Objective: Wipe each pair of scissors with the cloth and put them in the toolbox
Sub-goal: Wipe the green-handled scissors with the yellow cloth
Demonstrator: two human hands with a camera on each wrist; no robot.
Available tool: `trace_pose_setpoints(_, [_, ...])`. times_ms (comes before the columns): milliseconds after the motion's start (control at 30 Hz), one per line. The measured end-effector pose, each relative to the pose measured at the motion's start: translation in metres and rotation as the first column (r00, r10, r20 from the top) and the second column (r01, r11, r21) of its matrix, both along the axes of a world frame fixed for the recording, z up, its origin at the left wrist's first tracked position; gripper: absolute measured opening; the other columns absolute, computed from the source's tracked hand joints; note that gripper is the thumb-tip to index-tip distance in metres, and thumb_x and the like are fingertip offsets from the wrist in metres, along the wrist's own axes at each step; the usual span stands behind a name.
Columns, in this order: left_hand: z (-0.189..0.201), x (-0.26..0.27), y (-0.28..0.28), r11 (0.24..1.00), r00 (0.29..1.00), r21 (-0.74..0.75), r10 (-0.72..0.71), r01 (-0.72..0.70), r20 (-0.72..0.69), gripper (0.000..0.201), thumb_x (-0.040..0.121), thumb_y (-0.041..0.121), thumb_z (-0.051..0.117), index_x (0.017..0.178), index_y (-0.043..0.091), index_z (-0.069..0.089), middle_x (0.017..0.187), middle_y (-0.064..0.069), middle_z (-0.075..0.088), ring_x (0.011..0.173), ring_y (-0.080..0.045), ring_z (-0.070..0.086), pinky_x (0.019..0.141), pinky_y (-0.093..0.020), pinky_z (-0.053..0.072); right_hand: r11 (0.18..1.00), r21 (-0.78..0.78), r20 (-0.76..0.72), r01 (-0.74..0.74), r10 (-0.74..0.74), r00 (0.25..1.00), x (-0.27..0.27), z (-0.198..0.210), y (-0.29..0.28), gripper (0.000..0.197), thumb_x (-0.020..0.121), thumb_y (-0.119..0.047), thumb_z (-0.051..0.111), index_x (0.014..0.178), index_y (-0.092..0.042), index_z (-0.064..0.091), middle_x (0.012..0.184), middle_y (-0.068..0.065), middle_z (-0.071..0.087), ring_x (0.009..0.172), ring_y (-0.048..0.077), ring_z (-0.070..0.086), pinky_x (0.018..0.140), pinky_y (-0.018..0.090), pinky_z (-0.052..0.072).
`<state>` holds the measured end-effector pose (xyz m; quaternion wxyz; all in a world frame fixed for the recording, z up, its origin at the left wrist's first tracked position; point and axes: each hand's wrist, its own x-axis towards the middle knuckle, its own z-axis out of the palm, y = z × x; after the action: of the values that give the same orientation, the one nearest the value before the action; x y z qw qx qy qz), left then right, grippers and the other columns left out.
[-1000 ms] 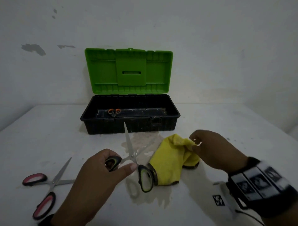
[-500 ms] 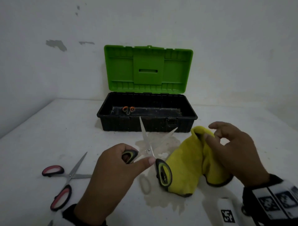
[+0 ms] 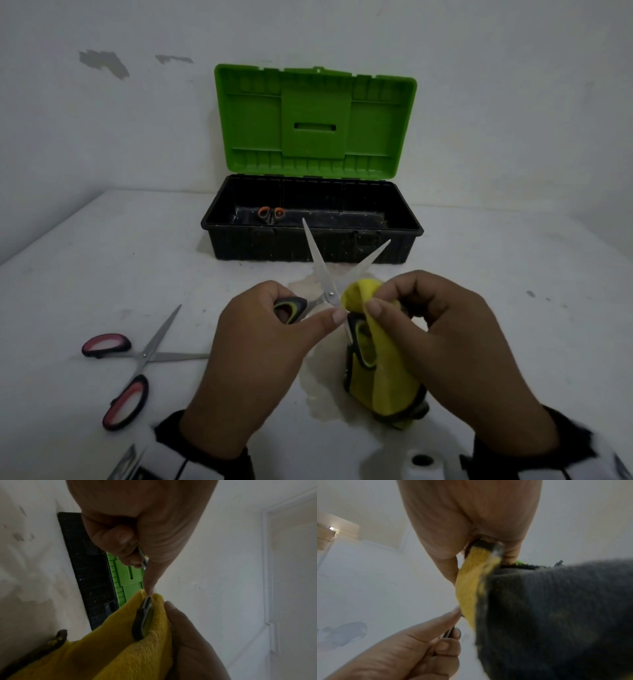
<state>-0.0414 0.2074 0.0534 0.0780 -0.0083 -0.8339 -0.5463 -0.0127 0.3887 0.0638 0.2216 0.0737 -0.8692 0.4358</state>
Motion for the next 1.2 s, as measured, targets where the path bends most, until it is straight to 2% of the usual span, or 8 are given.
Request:
trace_pose_setpoints(167, [0.000,0.001,-0.001,0.998,0.999,-0.060,0.001,-0.004,-0.053,0.037,0.061,0.054,0.079,0.073,0.022,0.064,0.066,0.002,0.062,0.061,-0.012,0.055,0.052,-0.022,0.046,0.997,-0.080,-0.024,-0.022,0.020,1.000,0.003,-0.007,-0.010,0.025,0.079,-0.020,0.077,0.095,-0.035,0.064,0.091,-0.022,0.069,0.089,-0.004,0.064,0.074,0.006,0.046])
trace_pose_setpoints(300, [0.000,0.000,0.000,0.994,0.995,-0.110,-0.015,0.004,-0.096,0.034,0.065,0.051,0.078,0.073,0.022,0.062,0.062,0.005,0.055,0.055,-0.009,0.047,0.050,-0.016,0.036,0.992,-0.124,-0.068,-0.007,-0.002,0.998,-0.001,-0.010,-0.022,0.023,0.078,-0.019,0.078,0.090,-0.037,0.069,0.090,-0.026,0.070,0.088,-0.005,0.065,0.073,0.004,0.046])
trace_pose_setpoints(533, [0.002,-0.003,0.001,0.975,0.993,-0.221,-0.029,0.003,-0.118,0.034,0.068,0.056,0.072,0.071,0.026,0.057,0.065,0.006,0.056,0.059,-0.008,0.050,0.048,-0.014,0.034,0.960,-0.278,-0.020,0.046,-0.053,0.998,-0.006,-0.014,-0.035,0.006,0.081,-0.023,0.076,0.084,-0.023,0.071,0.072,-0.011,0.074,0.074,0.007,0.070,0.068,0.028,0.057])
trace_pose_setpoints(667, [0.004,-0.003,0.000,0.955,0.988,-0.297,-0.040,-0.006,-0.148,0.036,0.070,0.056,0.072,0.069,0.026,0.052,0.064,0.006,0.053,0.057,-0.008,0.046,0.050,-0.015,0.038,0.940,-0.333,-0.035,0.071,-0.088,0.996,-0.009,-0.008,-0.039,0.008,0.080,-0.023,0.078,0.079,-0.019,0.071,0.067,-0.007,0.073,0.063,0.004,0.070,0.057,0.021,0.056])
trace_pose_setpoints(867, [0.005,-0.006,-0.003,0.970,0.975,-0.242,-0.063,0.010,-0.214,0.039,0.068,0.053,0.076,0.062,0.025,0.050,0.057,0.006,0.046,0.052,-0.007,0.041,0.056,-0.014,0.039,0.921,-0.322,-0.076,0.217,-0.254,0.964,-0.021,-0.008,-0.036,0.016,0.078,-0.031,0.079,0.074,-0.019,0.068,0.067,-0.006,0.070,0.062,0.004,0.067,0.055,0.021,0.054])
trace_pose_setpoints(1000, [0.007,-0.008,-0.009,0.968,0.979,-0.250,-0.061,0.011,-0.193,0.039,0.065,0.055,0.076,0.063,0.024,0.052,0.057,0.006,0.047,0.052,-0.008,0.041,0.050,-0.016,0.037,0.951,-0.261,-0.079,0.165,-0.192,0.978,-0.017,-0.007,-0.041,0.017,0.078,-0.028,0.079,0.071,-0.020,0.065,0.064,-0.008,0.069,0.064,0.005,0.066,0.057,0.013,0.049])
trace_pose_setpoints(1133, [0.009,-0.007,-0.009,0.980,0.981,-0.191,-0.087,0.053,-0.173,0.042,0.063,0.055,0.079,0.061,0.023,0.052,0.055,0.007,0.044,0.052,-0.008,0.039,0.050,-0.019,0.033,0.946,-0.253,-0.118,0.203,-0.238,0.964,-0.020,-0.005,-0.031,0.017,0.078,-0.032,0.078,0.072,-0.021,0.066,0.068,-0.008,0.068,0.066,0.007,0.065,0.057,0.019,0.050])
trace_pose_setpoints(1200, [0.010,-0.007,-0.011,0.982,0.984,-0.179,-0.086,0.058,-0.155,0.043,0.060,0.056,0.079,0.059,0.022,0.052,0.051,0.009,0.042,0.049,-0.007,0.039,0.049,-0.020,0.032,0.959,-0.219,-0.137,0.179,-0.212,0.968,-0.018,-0.005,-0.032,0.017,0.078,-0.029,0.079,0.070,-0.021,0.066,0.067,-0.011,0.066,0.066,0.005,0.063,0.057,0.012,0.045])
